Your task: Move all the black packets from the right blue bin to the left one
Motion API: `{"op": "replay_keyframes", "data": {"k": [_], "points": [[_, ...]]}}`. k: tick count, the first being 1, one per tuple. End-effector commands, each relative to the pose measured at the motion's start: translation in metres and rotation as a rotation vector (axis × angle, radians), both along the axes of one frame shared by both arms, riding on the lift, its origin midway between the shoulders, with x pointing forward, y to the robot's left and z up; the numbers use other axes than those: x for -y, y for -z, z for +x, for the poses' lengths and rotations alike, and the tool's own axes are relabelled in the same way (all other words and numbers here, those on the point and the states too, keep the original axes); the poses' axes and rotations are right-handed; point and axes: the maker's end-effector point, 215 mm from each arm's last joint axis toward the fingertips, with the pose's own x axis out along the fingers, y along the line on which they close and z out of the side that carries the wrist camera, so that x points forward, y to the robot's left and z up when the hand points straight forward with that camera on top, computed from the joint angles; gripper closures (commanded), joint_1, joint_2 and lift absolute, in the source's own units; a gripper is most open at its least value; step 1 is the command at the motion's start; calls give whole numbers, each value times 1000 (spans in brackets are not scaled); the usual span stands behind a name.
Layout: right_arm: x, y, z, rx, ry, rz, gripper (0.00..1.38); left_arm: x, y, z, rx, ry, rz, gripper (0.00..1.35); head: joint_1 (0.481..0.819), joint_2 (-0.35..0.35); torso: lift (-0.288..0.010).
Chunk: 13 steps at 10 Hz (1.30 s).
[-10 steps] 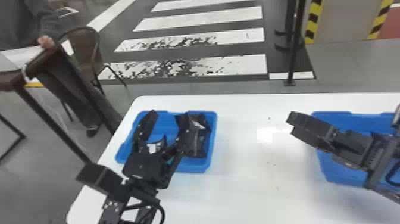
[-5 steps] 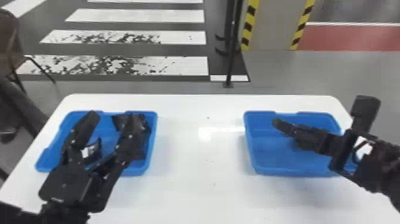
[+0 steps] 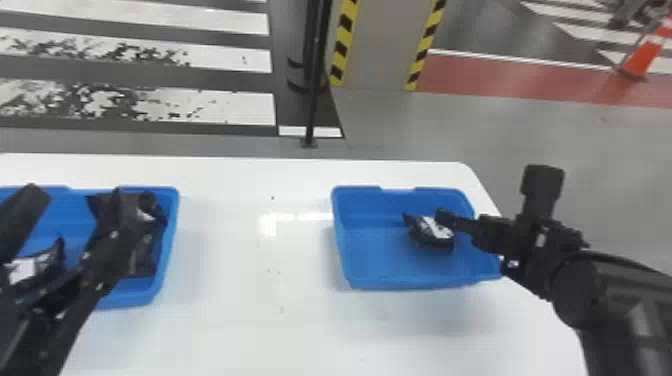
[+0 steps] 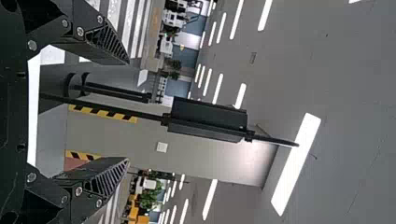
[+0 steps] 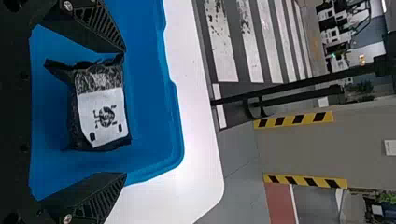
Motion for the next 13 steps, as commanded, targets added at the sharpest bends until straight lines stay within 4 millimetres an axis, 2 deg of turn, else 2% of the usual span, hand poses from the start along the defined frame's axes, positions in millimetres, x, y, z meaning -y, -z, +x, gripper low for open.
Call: {"op": "replay_keyframes", "data": {"k": [1,2,4,6,8,9,10,11,13], "points": [[11,22,6,-47,27,27,76,-1,-5,0,15,-3,-1,334,695,-245,-140],[11,29,10,-57,31,47,76,-1,-8,0,25,-4,1,334,695,-251,-140],[-3,46,11,-88,14,70,76,-1,-8,0,28,-5,2,334,695,-251,-140],[0,70,10,-139,38,94,81,-2,-6,-1,23,-7,6,334,695,-241,-140],[-1,82,8,-167,41,121,131,-3,-5,-1,21,-8,7,334,695,-242,-140],[-6,87,9,-181,22,128,266,-4,-3,-1,16,-11,9,334,695,-242,-140],[-17,82,22,-148,-20,131,650,-5,-2,-1,16,-13,11,334,695,-240,-140],[-22,70,30,-88,-27,118,1162,-5,-1,-2,14,-13,9,334,695,-230,-140],[-31,56,34,-33,-35,137,1161,-6,1,-1,11,-15,2,334,695,-207,-140]]}}
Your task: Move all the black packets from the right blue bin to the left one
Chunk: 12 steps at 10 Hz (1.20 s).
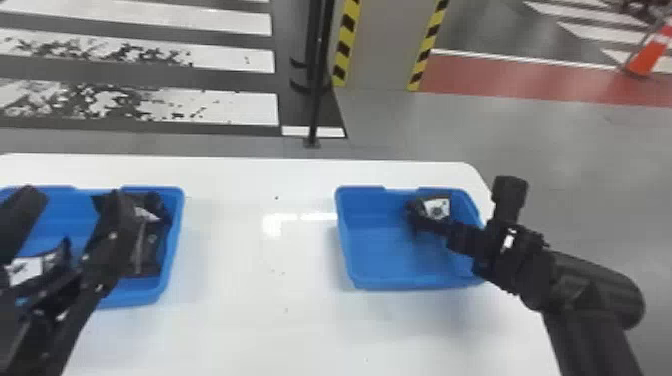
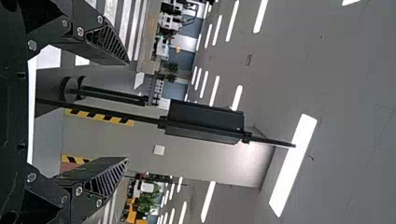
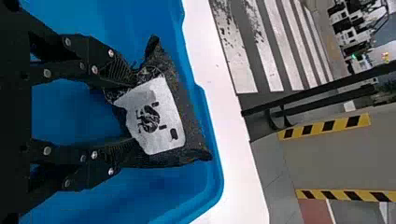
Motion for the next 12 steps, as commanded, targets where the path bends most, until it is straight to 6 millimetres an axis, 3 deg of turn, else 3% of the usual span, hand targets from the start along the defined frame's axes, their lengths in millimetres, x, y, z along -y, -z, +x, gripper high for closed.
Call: {"op": "replay_keyframes", "data": {"k": [1,4,5,7,8,10,12], "points": [[-15,-4,-2,34,-11,63,1170,-1,-1,0,5,-2,-6,334,695,-201,-140],[-34,-8,-9,52,-38,115,1174,-2,1,0,4,-4,-13,334,695,-172,-140],[-43,-7,-10,57,-53,159,1104,-1,-1,1,9,-2,-13,334,695,-164,-140],[-58,-22,-17,82,-81,137,265,-2,1,0,4,-1,-18,334,695,-151,-140],[-62,-26,-24,68,-82,108,10,-1,1,0,3,0,-23,334,695,-143,-140],[-59,-31,-30,40,-75,53,41,-2,0,0,6,0,-23,334,695,-137,-140],[-42,-24,-16,15,-49,48,41,-1,0,0,6,1,-25,334,695,-138,-140]]}}
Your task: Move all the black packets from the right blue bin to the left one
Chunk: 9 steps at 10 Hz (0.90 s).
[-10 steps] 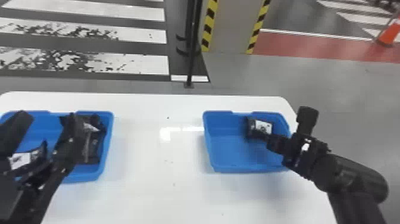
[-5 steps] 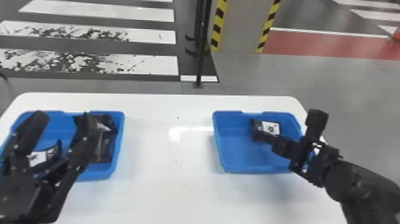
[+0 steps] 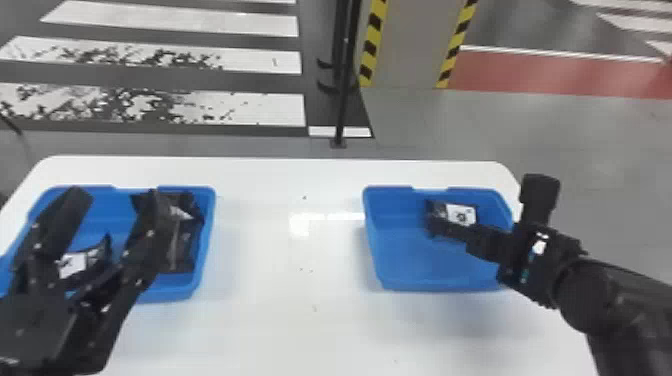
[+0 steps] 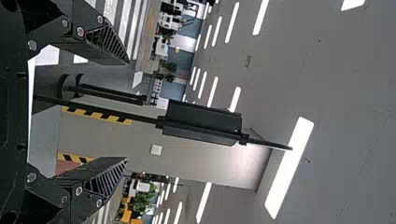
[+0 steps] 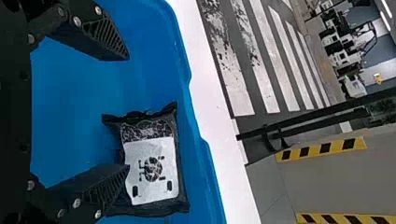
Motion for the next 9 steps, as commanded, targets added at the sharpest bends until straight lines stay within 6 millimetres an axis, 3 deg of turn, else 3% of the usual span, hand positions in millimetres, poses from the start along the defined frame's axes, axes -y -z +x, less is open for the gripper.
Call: {"op": "replay_keyframes", "data": {"k": [1,5,9], "points": [[10,7,9,-20,13,9,41,0,-1,0,2,0,1,334,695,-147,-140],[23,12,33,-49,25,-18,41,1,0,0,2,2,-5,334,695,-166,-140],[40,31,51,-92,52,-27,75,3,3,2,-1,8,-14,334,695,-182,-140]]}}
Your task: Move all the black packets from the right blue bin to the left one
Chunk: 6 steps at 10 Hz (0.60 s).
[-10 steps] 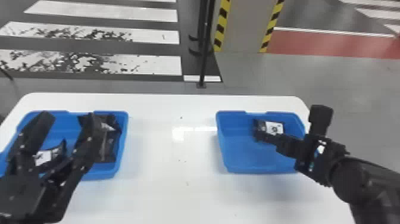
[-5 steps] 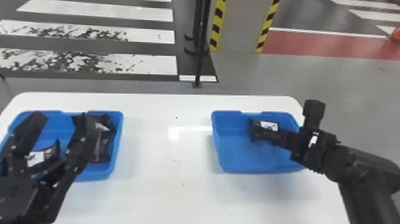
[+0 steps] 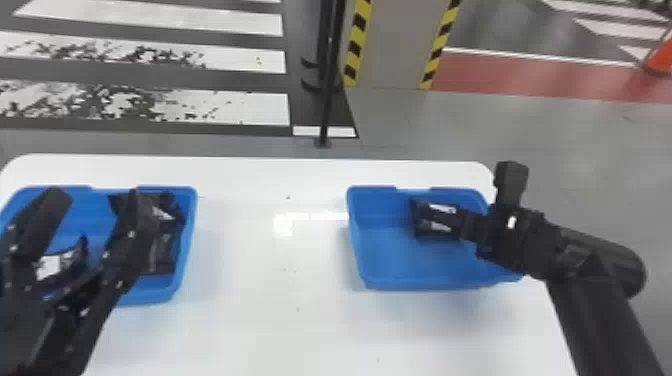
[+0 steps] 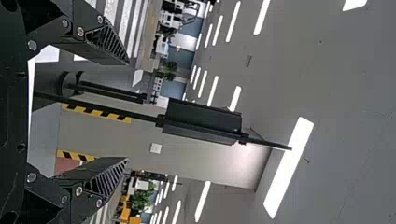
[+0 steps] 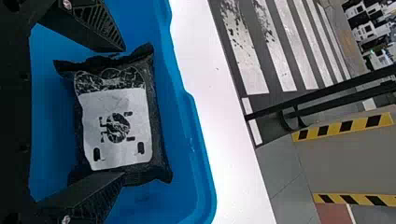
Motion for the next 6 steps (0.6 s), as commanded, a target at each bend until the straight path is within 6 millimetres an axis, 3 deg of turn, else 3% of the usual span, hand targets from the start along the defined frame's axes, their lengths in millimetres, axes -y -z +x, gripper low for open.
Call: {"op": "replay_keyframes", "data": {"k": [1,2,3,4,5,6], "points": [[2,2,12,4,3,-1,88,1,3,1,-3,4,-1,334,695,-187,-140],[0,3,19,7,-1,12,102,2,5,2,-7,5,-1,334,695,-189,-140],[-7,11,20,-10,-17,37,421,1,4,3,-5,4,-3,334,695,-188,-140],[-17,9,22,12,-26,61,992,1,7,2,-10,4,-5,334,695,-182,-140],[-28,10,19,21,-26,106,1102,1,9,3,-14,6,-9,334,695,-175,-140],[-33,11,16,23,-29,122,1115,0,10,3,-17,6,-11,334,695,-168,-140]]}}
